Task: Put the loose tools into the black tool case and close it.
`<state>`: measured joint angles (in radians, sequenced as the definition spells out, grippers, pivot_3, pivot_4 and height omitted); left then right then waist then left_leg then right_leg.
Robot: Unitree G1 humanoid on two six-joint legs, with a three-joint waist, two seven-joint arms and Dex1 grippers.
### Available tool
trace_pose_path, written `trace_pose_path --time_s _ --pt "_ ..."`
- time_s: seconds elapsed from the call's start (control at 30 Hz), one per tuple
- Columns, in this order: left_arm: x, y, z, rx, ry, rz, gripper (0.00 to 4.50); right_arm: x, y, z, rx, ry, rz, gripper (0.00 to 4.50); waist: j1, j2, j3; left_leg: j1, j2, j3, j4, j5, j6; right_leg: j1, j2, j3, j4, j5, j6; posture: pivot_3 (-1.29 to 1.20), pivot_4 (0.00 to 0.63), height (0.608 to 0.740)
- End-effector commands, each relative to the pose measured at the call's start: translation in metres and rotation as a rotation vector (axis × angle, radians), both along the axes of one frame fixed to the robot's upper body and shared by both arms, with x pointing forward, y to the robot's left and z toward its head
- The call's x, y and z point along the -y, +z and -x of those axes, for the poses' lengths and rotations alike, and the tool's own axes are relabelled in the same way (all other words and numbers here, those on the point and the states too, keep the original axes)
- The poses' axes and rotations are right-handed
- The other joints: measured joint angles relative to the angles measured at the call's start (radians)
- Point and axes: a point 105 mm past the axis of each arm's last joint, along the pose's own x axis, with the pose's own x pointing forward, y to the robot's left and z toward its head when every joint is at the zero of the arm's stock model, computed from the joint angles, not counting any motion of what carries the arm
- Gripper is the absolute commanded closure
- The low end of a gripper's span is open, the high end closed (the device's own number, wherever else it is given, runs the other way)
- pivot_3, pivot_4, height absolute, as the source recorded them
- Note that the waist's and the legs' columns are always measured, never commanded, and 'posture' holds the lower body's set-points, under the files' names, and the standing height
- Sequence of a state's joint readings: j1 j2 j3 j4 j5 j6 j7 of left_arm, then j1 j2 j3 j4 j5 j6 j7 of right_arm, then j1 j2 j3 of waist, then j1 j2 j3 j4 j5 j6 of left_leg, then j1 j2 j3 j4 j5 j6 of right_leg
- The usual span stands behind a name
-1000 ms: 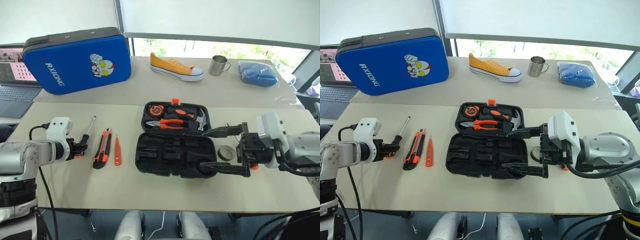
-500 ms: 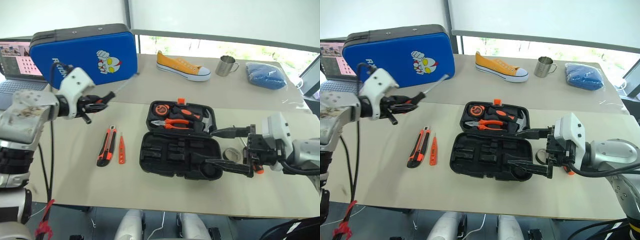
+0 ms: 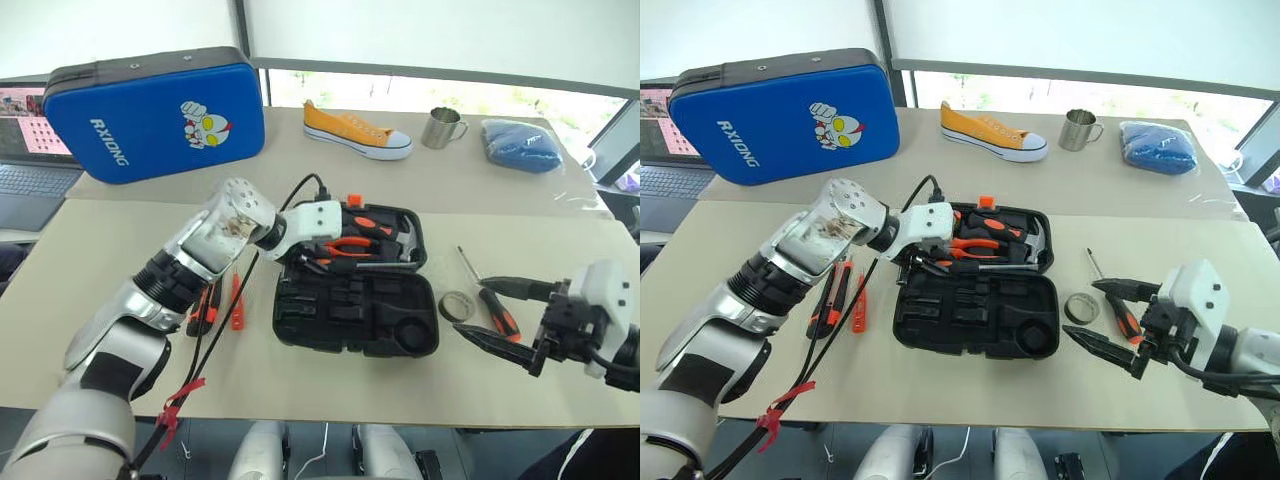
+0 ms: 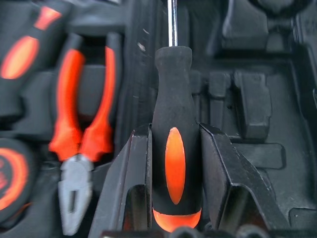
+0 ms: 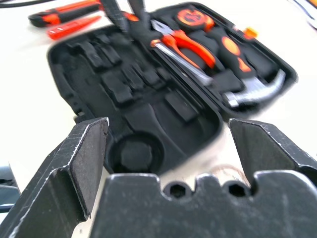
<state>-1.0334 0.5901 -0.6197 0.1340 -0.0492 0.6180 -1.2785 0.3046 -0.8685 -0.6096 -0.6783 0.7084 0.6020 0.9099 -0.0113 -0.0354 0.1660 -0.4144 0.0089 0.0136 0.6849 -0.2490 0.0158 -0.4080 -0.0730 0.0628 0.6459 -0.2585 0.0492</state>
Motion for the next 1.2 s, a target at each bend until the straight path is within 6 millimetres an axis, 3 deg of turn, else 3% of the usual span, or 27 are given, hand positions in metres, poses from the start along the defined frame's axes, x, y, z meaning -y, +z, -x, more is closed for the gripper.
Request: trace_pose_path --time_s 0.03,0.43,0.57,0.63,0.77,0.87,0.97,1.17,1.2 --pt "0.003 0.002 -0.006 0.022 0.021 -0.037 3.62 0.000 0.010 0.005 0.064 -0.026 0.021 0.00 0.000 0.000 0.000 0.000 0.000 0.000 0.000 0.000 0.000 0.000 0.000 0.000 0.000 0.000 0.000 0.00 0.150 0.740" --pt "0.001 -0.008 -0.016 0.066 0.005 -0.097 3.62 -0.001 0.012 0.006 0.091 -0.067 0.007 0.00 0.002 0.000 0.000 0.000 -0.001 -0.001 0.002 0.000 0.000 0.001 -0.001 0.000 0.001 0.000 0.001 0.00 0.150 0.740" --pt "0.000 -0.005 -0.011 0.063 -0.045 -0.090 3.62 -0.002 0.012 0.005 0.091 -0.064 0.006 0.00 0.002 0.000 0.000 0.000 -0.001 -0.001 0.002 0.000 0.000 0.001 -0.001 0.000 0.001 0.000 0.001 0.00 0.150 0.740" --pt "0.001 0.001 -0.012 0.077 -0.053 -0.070 2.62 -0.002 0.011 0.005 0.089 -0.062 0.006 0.00 0.002 0.000 0.000 0.000 -0.001 -0.001 0.002 0.000 0.000 0.001 -0.001 0.000 0.001 0.000 0.001 0.00 0.150 0.740" --pt "0.005 0.024 -0.012 0.105 -0.059 0.010 1.35 -0.003 0.011 0.005 0.080 -0.053 -0.003 0.00 0.002 0.000 0.000 0.000 -0.001 -0.001 0.002 0.000 0.000 0.001 -0.001 0.000 0.001 0.000 0.001 0.00 0.150 0.740" --pt "0.001 0.036 -0.008 0.099 -0.069 0.029 1.35 -0.003 0.009 0.005 0.074 -0.049 -0.007 0.00 0.001 0.000 0.000 -0.001 -0.001 -0.001 0.003 0.000 0.000 0.001 -0.001 0.000 0.001 0.000 0.001 0.00 0.150 0.740" --pt "-0.004 0.043 -0.009 0.126 -0.076 0.030 2.06 -0.004 0.008 0.006 0.070 -0.047 -0.009 0.00 0.001 0.000 0.000 0.000 -0.001 -0.001 0.003 0.000 0.001 0.001 -0.001 0.000 0.001 0.000 0.001 0.00 0.150 0.740" --pt "0.010 0.038 -0.013 0.171 -0.121 0.040 4.37 -0.006 0.008 0.004 0.072 -0.038 -0.013 0.00 0.005 0.000 0.000 -0.001 -0.001 -0.001 0.007 -0.001 0.002 0.002 -0.001 -0.001 0.002 -0.001 0.001 0.00 0.150 0.740" --pt "0.011 0.036 -0.014 0.179 -0.128 0.034 4.45 -0.006 0.008 0.003 0.073 -0.037 -0.013 0.00 0.006 0.000 0.000 -0.001 0.000 -0.001 0.008 -0.001 0.002 0.002 -0.001 -0.001 0.002 0.000 0.001 0.00 0.150 0.740"
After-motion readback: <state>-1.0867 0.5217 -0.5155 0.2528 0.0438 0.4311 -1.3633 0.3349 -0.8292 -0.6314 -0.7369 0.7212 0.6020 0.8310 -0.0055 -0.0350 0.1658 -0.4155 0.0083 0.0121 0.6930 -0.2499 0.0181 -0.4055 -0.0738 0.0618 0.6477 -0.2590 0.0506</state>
